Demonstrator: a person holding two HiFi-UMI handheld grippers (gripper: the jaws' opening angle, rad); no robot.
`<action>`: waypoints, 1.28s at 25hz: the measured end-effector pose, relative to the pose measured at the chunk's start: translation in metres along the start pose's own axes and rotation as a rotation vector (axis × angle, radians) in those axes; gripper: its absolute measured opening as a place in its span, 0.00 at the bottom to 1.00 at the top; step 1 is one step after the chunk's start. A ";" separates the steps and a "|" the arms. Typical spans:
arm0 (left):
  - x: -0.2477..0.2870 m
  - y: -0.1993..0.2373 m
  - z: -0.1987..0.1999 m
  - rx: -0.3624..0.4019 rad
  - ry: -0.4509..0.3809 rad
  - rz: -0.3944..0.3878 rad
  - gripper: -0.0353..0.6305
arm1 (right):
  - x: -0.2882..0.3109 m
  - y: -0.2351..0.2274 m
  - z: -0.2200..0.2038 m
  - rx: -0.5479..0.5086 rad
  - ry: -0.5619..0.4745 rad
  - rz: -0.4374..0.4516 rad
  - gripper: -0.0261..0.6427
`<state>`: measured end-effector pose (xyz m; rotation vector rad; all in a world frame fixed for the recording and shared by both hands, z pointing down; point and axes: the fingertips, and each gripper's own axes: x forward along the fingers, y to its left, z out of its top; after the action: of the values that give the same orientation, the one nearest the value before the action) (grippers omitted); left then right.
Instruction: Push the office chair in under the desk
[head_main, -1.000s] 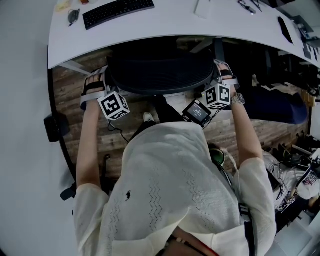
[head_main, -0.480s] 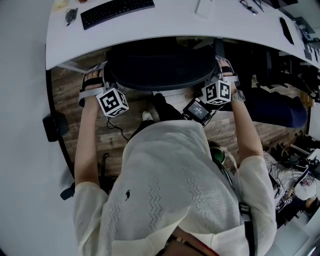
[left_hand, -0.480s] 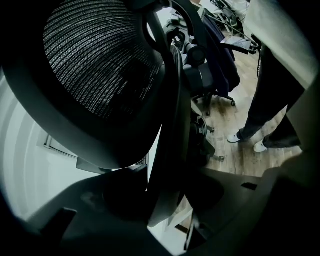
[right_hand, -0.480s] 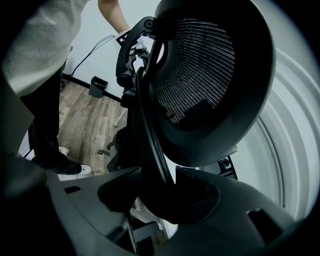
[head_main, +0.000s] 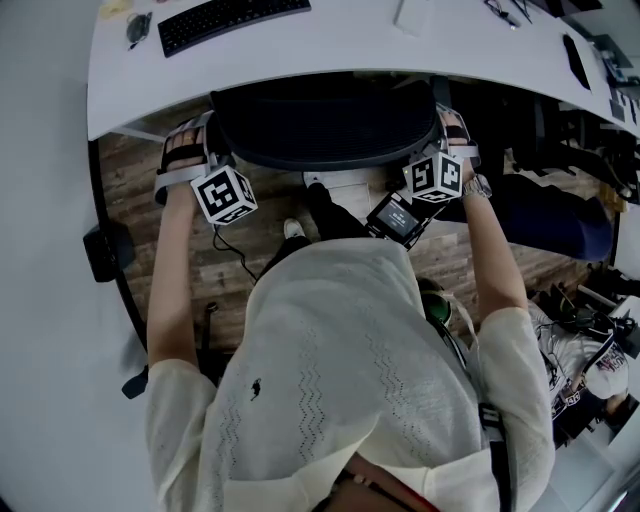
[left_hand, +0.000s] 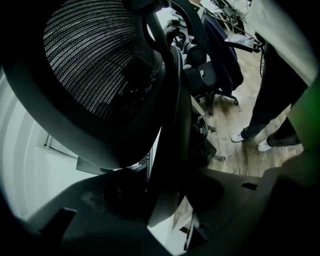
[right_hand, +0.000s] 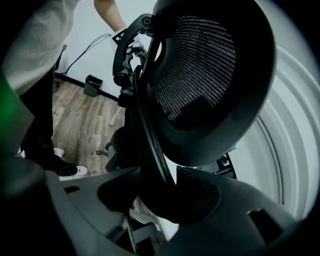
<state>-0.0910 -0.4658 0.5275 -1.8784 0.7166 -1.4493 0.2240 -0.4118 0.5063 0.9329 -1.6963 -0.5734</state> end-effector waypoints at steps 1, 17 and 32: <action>0.002 0.001 0.000 0.000 -0.002 0.001 0.35 | 0.002 -0.001 0.000 0.001 0.001 -0.002 0.37; 0.023 0.018 0.001 0.003 -0.018 0.000 0.35 | 0.025 -0.018 -0.003 0.008 0.022 -0.005 0.37; 0.029 0.024 0.000 -0.004 0.011 0.001 0.35 | 0.030 -0.024 -0.003 -0.029 -0.020 0.005 0.37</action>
<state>-0.0853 -0.5026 0.5269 -1.8743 0.7264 -1.4588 0.2306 -0.4497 0.5061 0.9049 -1.7031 -0.6038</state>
